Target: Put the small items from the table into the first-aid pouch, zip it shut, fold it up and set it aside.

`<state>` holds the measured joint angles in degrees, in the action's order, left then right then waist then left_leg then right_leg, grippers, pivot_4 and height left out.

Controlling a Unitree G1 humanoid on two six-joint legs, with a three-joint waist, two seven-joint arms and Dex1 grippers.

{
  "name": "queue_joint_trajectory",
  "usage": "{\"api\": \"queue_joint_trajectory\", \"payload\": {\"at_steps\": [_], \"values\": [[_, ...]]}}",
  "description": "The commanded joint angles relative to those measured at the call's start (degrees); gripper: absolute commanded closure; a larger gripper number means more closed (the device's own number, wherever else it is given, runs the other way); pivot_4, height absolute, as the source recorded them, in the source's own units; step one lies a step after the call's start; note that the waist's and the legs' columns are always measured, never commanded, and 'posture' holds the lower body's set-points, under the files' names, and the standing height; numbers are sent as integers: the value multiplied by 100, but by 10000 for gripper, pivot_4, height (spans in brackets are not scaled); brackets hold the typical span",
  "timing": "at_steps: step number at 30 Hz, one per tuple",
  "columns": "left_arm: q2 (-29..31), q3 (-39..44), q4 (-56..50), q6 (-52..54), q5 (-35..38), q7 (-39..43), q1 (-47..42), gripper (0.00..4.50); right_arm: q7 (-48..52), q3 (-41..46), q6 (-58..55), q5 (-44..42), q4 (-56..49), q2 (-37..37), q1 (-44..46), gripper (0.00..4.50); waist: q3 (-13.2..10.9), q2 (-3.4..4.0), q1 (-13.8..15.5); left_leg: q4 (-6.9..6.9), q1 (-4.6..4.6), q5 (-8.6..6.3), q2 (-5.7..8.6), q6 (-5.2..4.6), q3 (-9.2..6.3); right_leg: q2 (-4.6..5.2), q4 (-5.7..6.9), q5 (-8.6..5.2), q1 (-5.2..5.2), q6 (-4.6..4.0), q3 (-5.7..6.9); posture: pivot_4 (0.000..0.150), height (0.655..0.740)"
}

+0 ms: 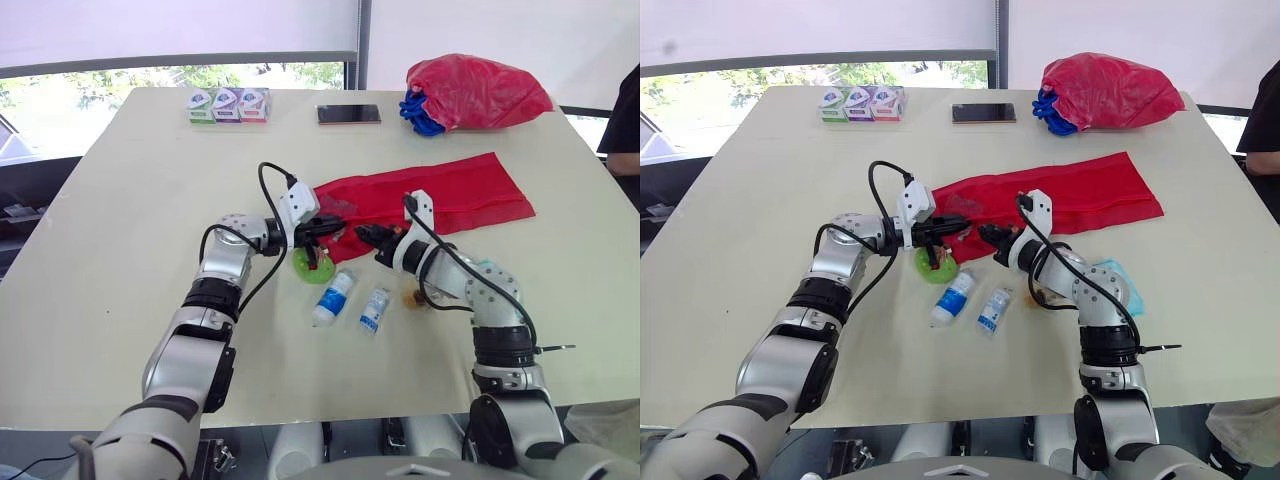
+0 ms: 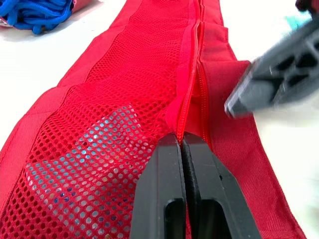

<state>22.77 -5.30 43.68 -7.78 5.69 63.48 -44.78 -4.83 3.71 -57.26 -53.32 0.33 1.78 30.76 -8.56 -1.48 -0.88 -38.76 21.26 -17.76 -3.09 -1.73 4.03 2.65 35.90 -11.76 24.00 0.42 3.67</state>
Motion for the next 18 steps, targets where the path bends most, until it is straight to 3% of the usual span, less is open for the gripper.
{"api": "queue_joint_trajectory", "payload": {"at_steps": [1, 13, 18], "values": [[-61, -1, -38, -108, 0, 12, -131, 45000, 274, -169, 204, 423, 312, 77, 250, 43973, 0, 0, 0, 0, 0, 0, 1, 0, 1, 0, 0, 0, 0, 0, -1, 1500, 7400], [-125, -25, -293, -11, 23, 60, 11, 45000, 1243, -29, 1722, 1541, 2273, 587, 1295, 43973, 4, -7, -9, -1, 1, 10, 2, 18, 6, 0, 3, 1, 5, 1, -5, 1500, 7400], [-101, -15, -361, 28, 19, 58, 69, 45000, 1638, -57, 2100, 1845, 2484, 628, 1297, 43973, 4, -6, -12, -1, -9, 2, 1, 3, 5, 0, 10, 1, 0, 1, -6, 1500, 7400]]}}
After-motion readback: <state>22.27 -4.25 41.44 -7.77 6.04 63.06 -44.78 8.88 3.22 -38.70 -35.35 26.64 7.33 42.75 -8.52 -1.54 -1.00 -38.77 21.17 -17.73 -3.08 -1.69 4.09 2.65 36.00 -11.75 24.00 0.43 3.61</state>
